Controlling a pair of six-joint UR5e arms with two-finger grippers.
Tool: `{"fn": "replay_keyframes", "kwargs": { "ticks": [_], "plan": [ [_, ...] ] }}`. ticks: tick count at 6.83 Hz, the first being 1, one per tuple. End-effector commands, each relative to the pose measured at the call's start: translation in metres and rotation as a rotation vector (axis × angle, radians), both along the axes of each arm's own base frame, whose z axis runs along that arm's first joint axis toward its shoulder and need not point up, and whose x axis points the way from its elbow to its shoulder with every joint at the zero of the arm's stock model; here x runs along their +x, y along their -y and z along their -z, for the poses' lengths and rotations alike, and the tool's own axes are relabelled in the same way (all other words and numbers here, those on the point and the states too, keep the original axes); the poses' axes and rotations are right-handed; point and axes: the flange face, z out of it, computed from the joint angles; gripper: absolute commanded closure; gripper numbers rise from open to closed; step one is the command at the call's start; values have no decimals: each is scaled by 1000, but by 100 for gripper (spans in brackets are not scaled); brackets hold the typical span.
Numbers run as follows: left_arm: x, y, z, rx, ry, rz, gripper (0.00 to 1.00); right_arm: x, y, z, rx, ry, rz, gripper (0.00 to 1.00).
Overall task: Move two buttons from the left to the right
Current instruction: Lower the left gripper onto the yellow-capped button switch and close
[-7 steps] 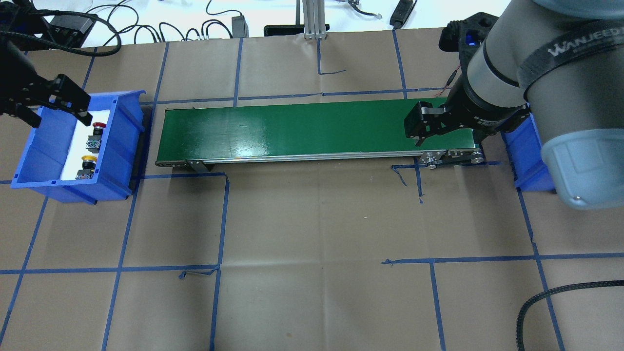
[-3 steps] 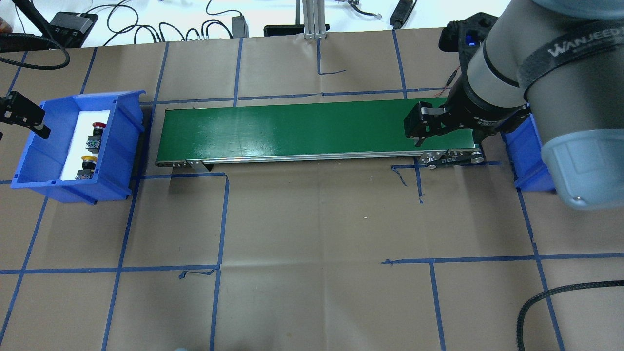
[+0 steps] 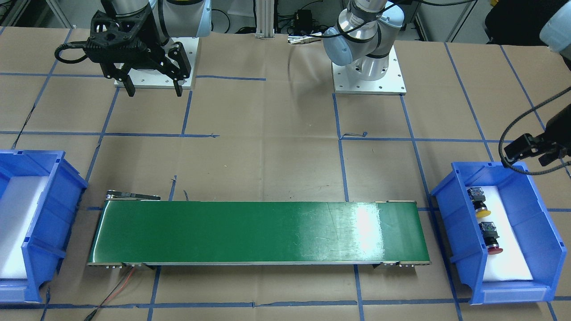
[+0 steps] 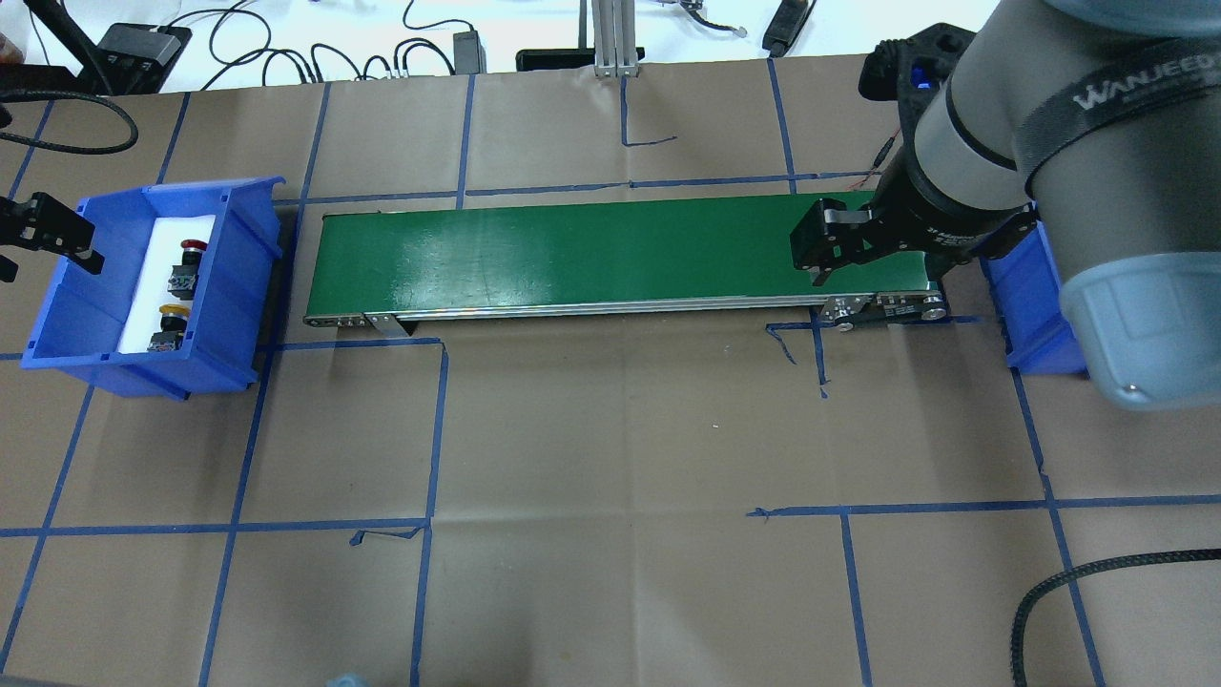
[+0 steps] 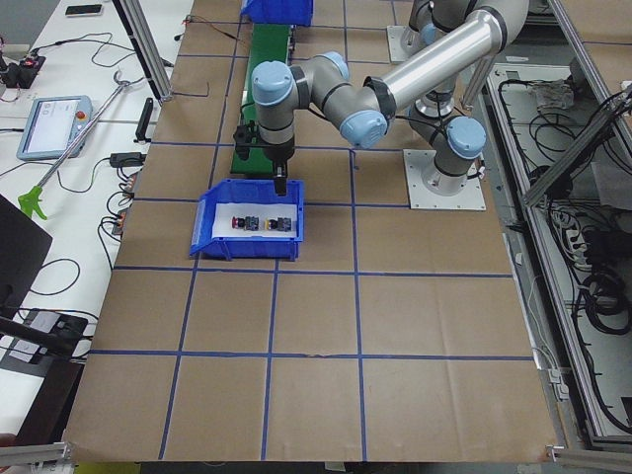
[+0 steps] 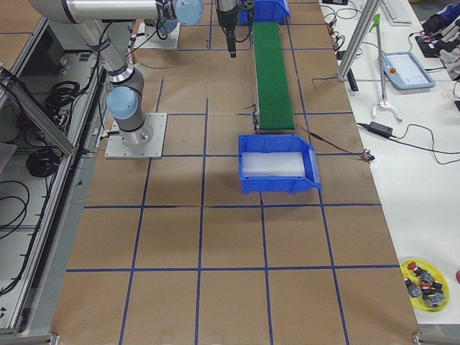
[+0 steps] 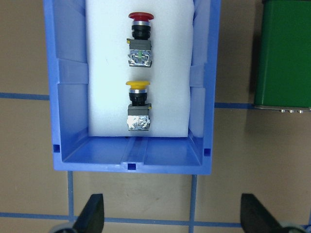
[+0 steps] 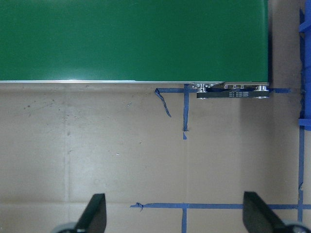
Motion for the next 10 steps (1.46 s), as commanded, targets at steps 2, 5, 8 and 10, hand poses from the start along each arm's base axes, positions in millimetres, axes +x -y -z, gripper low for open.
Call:
{"fn": "replay_keyframes", "kwargs": {
  "ticks": [2, 5, 8, 10],
  "plan": [
    [10, 22, 59, 16, -14, 7, 1, 0, 0, 0, 0, 1, 1, 0],
    [2, 14, 122, -25, -13, 32, 1, 0, 0, 0, 0, 1, 1, 0],
    [8, 14, 161, -22, -11, 44, 1, 0, 0, 0, -2, 0, 1, 0],
    [4, 8, 172, 1, -21, 41, 2, 0, 0, 1, 3, 0, 1, 0]
  ]
}}
